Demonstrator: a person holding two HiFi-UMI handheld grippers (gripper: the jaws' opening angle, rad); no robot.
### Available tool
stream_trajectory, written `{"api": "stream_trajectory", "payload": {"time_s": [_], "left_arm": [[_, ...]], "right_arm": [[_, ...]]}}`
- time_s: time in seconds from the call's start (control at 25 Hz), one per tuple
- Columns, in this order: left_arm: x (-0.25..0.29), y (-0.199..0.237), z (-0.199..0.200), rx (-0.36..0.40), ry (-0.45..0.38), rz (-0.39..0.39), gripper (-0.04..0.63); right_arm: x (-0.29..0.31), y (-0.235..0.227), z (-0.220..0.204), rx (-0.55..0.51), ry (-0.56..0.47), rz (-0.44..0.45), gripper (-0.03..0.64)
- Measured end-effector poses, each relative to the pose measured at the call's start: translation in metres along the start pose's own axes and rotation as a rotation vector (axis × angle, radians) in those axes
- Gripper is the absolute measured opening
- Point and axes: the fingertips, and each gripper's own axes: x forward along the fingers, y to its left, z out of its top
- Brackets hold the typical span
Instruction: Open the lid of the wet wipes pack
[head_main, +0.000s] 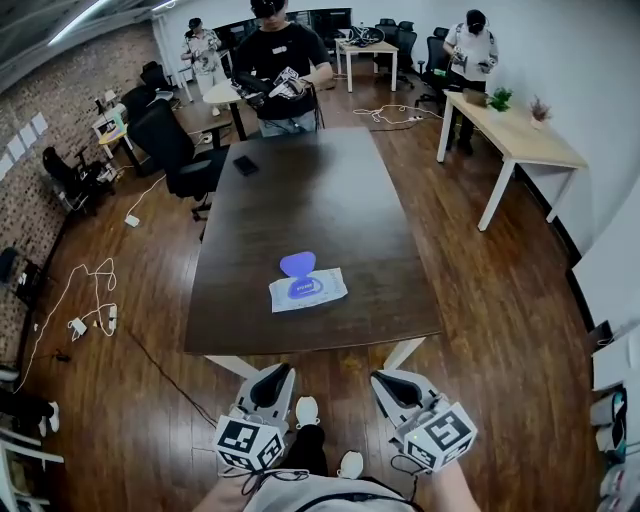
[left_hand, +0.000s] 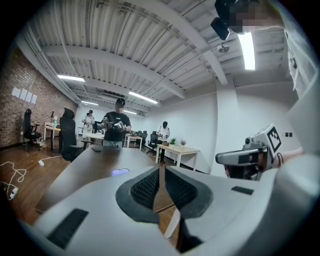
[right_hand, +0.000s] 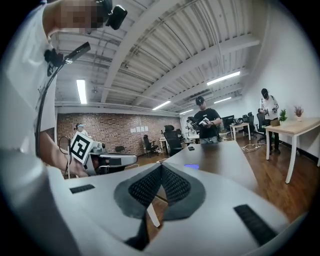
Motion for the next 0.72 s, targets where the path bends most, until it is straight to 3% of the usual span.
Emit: {"api": "stream_trajectory", "payload": {"time_s": [0.32, 0.72], "left_arm": [[-0.053, -0.016, 0.029, 0.046, -0.062, 0.040, 0.038], [-0.069, -0.004, 0.036, 0.047, -0.091, -0.021, 0.038]], "right_arm": [[-0.042, 0.035, 0.029, -0.028, -0.053, -0.008, 0.006], [-0.025, 0.051, 0.038, -0.045, -0.066, -0.094, 0.006]]}}
